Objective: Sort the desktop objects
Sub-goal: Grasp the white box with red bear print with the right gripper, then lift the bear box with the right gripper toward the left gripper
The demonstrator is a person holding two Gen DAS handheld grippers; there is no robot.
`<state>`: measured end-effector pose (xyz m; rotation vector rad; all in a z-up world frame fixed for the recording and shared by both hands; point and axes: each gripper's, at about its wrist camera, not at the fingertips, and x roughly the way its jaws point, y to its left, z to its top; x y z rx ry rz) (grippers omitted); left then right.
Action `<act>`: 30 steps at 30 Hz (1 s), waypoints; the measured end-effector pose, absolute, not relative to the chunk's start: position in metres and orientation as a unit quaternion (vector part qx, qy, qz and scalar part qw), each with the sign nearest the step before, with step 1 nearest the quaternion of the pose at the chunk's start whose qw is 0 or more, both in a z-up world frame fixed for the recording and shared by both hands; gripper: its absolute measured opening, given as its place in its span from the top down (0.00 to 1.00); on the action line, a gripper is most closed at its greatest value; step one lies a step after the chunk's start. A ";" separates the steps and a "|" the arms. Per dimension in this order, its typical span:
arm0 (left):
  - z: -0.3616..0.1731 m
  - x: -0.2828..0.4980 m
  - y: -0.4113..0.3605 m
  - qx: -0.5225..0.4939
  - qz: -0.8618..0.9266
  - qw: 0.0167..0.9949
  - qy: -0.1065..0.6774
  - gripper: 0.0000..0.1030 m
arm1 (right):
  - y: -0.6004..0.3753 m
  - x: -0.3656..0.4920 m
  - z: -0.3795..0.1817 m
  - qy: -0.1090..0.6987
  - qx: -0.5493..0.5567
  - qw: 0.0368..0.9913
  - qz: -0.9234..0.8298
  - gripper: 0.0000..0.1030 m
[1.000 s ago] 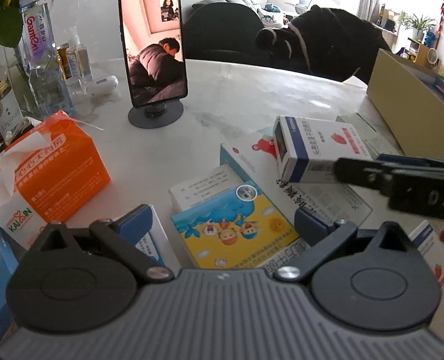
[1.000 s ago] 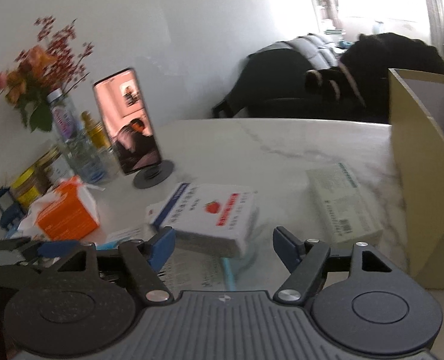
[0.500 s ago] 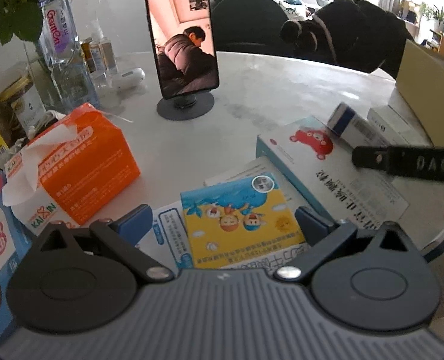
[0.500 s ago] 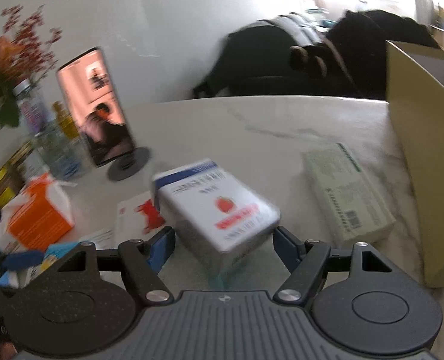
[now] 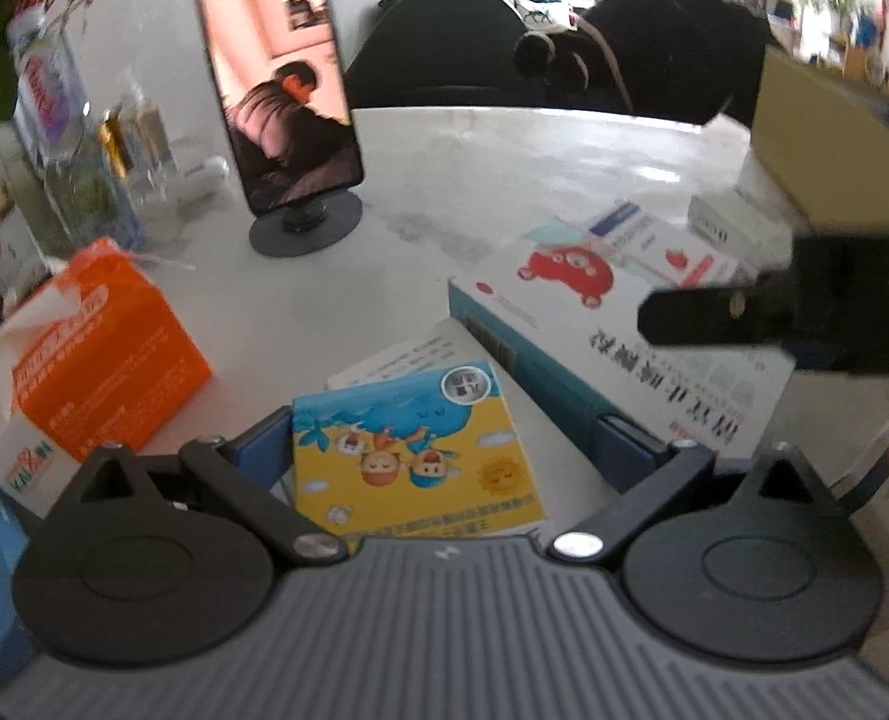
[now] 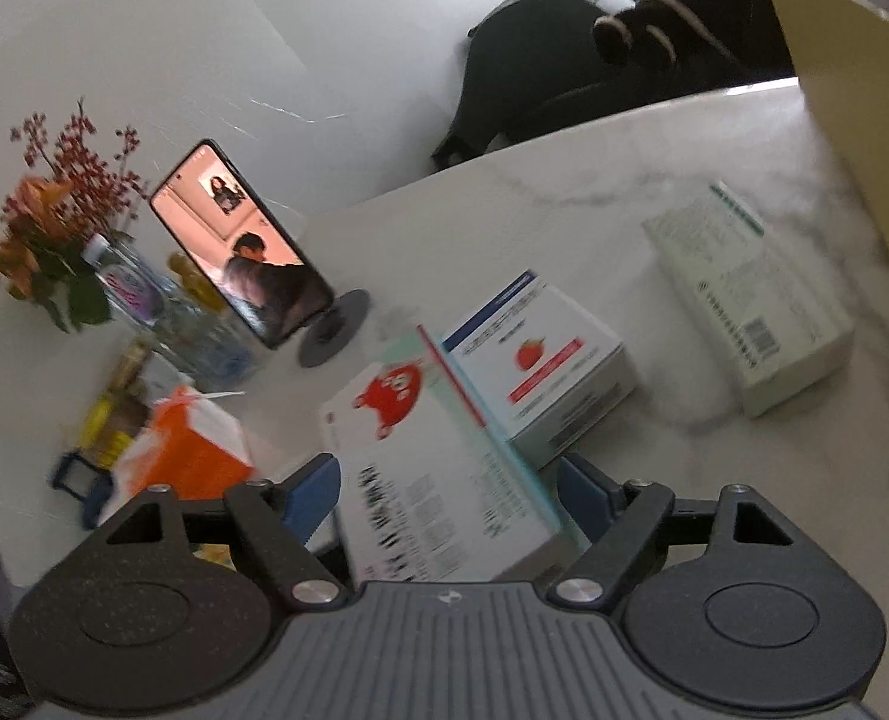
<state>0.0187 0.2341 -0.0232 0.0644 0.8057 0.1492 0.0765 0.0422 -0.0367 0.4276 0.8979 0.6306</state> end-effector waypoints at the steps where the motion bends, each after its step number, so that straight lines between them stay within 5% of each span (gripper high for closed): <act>1: -0.024 0.019 0.231 0.039 0.072 0.916 0.393 0.02 | 0.040 0.076 -0.036 0.423 0.206 0.831 0.296 0.19; 11: 0.003 0.002 0.244 -0.008 0.092 0.932 0.352 0.03 | 0.020 0.081 -0.039 0.424 0.238 0.828 0.281 0.19; 20: 0.017 -0.007 0.288 -0.301 -0.019 0.906 0.298 0.03 | 0.009 0.081 -0.038 0.413 0.259 0.828 0.275 0.24; 30: -0.001 0.019 0.270 -0.397 -0.097 0.849 0.335 0.04 | 0.010 0.083 -0.043 0.417 0.273 0.821 0.279 0.36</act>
